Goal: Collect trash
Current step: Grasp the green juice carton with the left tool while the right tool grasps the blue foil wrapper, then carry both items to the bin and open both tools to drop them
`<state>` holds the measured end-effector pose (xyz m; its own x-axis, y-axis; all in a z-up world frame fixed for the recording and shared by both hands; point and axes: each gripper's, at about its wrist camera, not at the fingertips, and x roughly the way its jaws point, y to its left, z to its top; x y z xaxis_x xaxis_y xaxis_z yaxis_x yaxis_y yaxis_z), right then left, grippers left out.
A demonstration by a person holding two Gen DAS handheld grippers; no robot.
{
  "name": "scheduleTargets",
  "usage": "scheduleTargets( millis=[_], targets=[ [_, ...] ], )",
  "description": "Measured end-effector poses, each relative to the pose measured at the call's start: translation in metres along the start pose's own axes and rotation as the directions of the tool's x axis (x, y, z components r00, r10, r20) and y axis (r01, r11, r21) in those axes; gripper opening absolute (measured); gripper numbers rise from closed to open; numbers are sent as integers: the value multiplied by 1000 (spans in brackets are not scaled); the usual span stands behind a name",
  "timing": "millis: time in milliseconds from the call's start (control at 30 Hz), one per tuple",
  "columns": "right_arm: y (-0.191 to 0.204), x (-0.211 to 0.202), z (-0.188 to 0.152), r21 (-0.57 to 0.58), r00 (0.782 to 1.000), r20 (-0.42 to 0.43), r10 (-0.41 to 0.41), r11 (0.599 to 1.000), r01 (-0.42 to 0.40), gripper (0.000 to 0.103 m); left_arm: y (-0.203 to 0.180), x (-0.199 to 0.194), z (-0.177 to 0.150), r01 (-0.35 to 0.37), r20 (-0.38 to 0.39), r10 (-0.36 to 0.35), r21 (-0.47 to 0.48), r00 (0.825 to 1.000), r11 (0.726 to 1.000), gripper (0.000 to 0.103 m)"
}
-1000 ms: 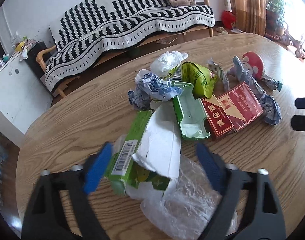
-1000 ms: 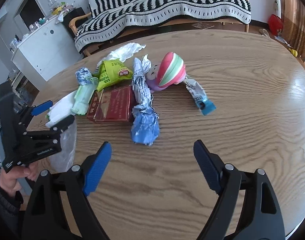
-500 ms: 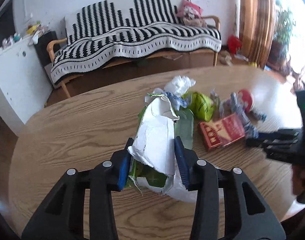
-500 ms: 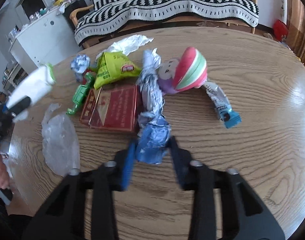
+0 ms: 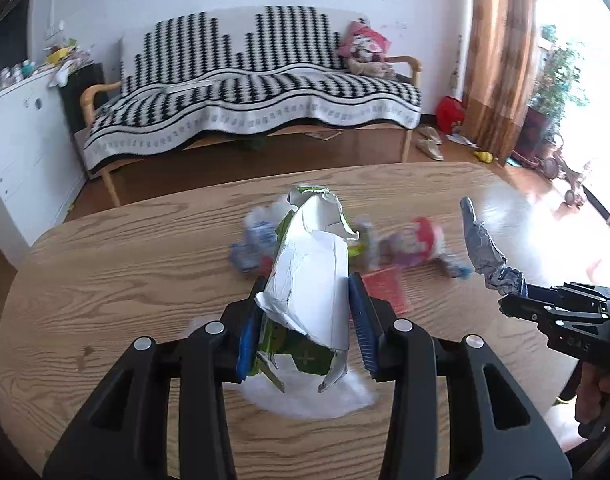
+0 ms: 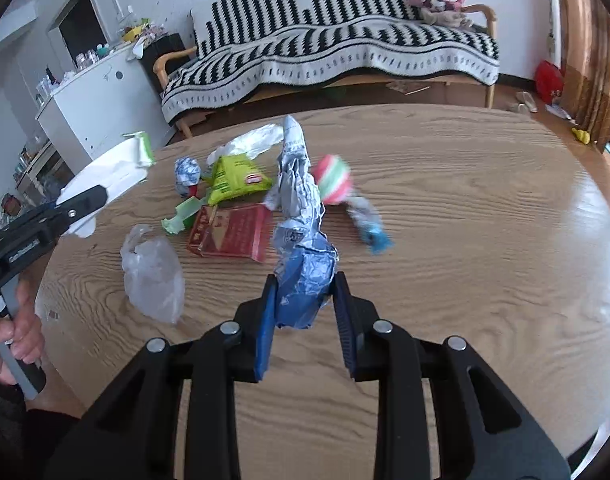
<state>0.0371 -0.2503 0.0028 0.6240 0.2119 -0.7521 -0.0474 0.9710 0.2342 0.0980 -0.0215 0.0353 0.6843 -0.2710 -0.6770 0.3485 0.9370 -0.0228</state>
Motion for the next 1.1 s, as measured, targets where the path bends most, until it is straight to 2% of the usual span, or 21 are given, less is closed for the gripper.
scheduleTargets(
  millis=[233,367,467,567,667,733,900,1100],
  targets=[
    [-78,-65,-29,82,995,49,-91,993,87,28,-103,-4,4,110,19,-113,112,993,988,40],
    [-135,-101,-51,164,982,70,-176,973,163,28,-179,-1,-1,191,-2,-194,183,981,965,40],
    [-189,-131,-75,255,964,75,-253,940,227,28,-231,-1,-8,251,-16,-255,228,967,941,40],
    [-243,-160,-107,362,943,67,-327,888,283,28,-288,-1,-21,314,-36,-318,282,948,906,40],
    [-298,-187,-146,472,920,35,-391,817,330,28,-336,0,-36,360,-61,-361,333,931,872,40],
    [-321,-197,-167,515,910,10,-415,782,351,28,-369,1,-47,390,-84,-387,362,918,847,40],
    [-374,-209,-224,605,903,-81,-422,699,381,28,-426,6,-71,459,-141,-441,399,886,794,40],
    [-407,-189,-270,640,916,-232,-326,658,396,28,-464,12,-94,501,-193,-466,437,863,747,40]
  ],
)
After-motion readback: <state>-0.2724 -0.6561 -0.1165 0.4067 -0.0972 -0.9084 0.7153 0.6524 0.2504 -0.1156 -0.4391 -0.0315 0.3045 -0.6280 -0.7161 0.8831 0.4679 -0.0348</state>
